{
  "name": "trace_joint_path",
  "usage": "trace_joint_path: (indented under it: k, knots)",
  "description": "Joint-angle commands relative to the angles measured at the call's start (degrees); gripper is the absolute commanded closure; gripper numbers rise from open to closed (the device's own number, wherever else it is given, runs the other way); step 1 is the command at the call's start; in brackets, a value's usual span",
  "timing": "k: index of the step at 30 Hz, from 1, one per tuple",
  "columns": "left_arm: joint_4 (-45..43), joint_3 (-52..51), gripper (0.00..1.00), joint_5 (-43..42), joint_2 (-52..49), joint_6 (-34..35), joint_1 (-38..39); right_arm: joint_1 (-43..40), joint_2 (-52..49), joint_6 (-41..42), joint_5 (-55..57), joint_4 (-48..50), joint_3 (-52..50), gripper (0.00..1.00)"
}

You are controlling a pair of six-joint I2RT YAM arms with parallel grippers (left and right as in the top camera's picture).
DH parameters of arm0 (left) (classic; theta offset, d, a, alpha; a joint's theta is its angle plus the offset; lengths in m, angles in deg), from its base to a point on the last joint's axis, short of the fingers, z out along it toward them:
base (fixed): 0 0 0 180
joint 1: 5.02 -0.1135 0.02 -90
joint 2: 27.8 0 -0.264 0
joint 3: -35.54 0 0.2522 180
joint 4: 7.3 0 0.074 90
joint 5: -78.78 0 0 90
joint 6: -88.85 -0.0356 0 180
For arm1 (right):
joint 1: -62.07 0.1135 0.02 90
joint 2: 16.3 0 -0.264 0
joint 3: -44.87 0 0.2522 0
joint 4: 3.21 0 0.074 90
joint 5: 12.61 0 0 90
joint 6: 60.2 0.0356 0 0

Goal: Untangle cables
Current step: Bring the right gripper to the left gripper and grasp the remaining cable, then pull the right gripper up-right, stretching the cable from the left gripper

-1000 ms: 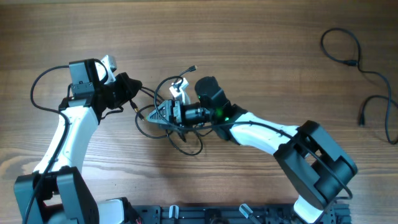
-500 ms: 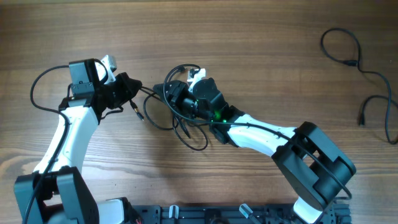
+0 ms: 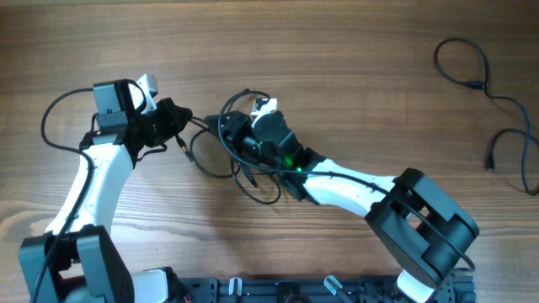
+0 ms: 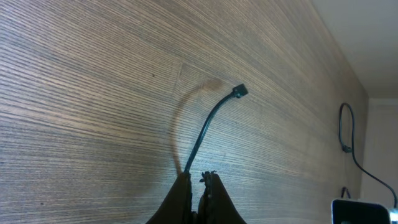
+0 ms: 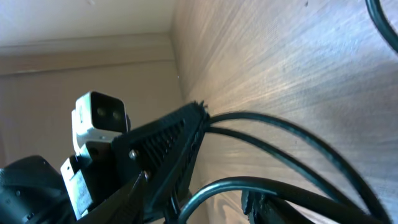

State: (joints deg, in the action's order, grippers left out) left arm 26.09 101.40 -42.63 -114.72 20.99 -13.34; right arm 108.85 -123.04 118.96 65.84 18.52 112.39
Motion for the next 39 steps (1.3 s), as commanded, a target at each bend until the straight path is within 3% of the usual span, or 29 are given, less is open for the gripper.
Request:
trace_joint_path:
  k: [1,5,8,11,14,16,17,18,20,25,26,27,28,29,31,34,35,36,39]
  knots:
    - [-0.4,-0.1,0.96,-1.1,-0.2,-1.4,-0.2,0.2,-1.1,2.8,2.1,0.5,0.5,0.47]
    - [-0.6,-0.1,0.96,-1.1,-0.2,-2.3,-0.2,0.3,-1.1,11.3,0.9,0.5,0.5,0.46]
    - [-0.6,-0.1,0.96,-1.1,-0.2,-2.3,-0.2,0.9,-1.1,14.4,-4.0,0.4,0.5,0.46]
    - [-0.6,-0.1,0.96,-1.1,-0.2,-2.3,-0.2,2.1,-1.1,16.3,-1.3,-1.7,0.5,0.44]
    - [-0.6,-0.1,0.96,-1.1,-0.2,-2.3,-0.2,2.2,-1.1,16.4,5.2,-6.0,0.5,0.50]
    - [-0.6,-0.1,0.96,-1.1,-0.2,-2.3,-0.2,2.2,-1.1,16.4,7.3,-5.9,0.5,0.70]
    - [-0.6,-0.1,0.96,-1.1,-0.2,-2.3,-0.2,2.2,-1.1,16.1,9.7,-5.8,0.5,0.76]
    - [-0.6,-0.1,0.96,-1.1,-0.2,-2.3,-0.2,2.0,-1.1,15.7,12.6,-5.9,0.5,0.76]
    - [-0.6,-0.1,0.96,-1.1,-0.2,-2.3,-0.2,2.0,-1.1,15.8,14.5,-5.8,0.5,0.62]
    - [-0.6,-0.1,0.96,-1.1,-0.2,-2.3,-0.2,2.0,-1.1,15.8,16.6,-6.0,0.5,0.62]
    - [-0.6,-0.1,0.96,-1.1,-0.2,-2.3,-0.2,2.0,-1.1,15.8,17.4,-6.0,0.5,0.68]
    - [-0.6,-0.1,0.96,-1.1,-0.2,-2.3,-0.2,1.9,-1.1,15.5,17.3,-5.7,0.5,0.84]
    - [-0.7,-0.1,0.96,-1.1,-0.2,-2.3,-0.2,0.2,-1.0,-1.1,15.5,-0.2,0.5,0.95]
    - [-0.7,-0.1,0.96,-1.1,-0.2,-2.3,-0.2,-0.9,-1.0,-9.6,11.9,3.0,0.5,0.95]
    - [-0.7,-0.1,0.96,-1.1,-0.2,-2.3,-0.2,-4.1,-0.3,-16.4,2.1,4.5,0.5,0.95]
    - [-0.7,-0.1,0.96,-1.1,-0.2,-2.3,-0.2,-13.1,2.7,-23.3,-24.2,0.4,0.7,0.96]
    - [-0.7,-0.1,0.96,-1.0,-0.2,-2.3,-0.2,-17.1,4.7,-29.5,-38.2,-8.1,2.3,0.95]
    - [-0.6,-0.1,0.96,-0.5,-0.2,-2.3,-0.2,-19.9,7.2,-37.1,-41.2,-21.9,4.5,0.95]
    - [-0.6,-0.1,0.96,-0.5,-0.2,-2.3,-0.2,-22.9,12.3,-48.4,-26.7,-44.1,6.4,0.93]
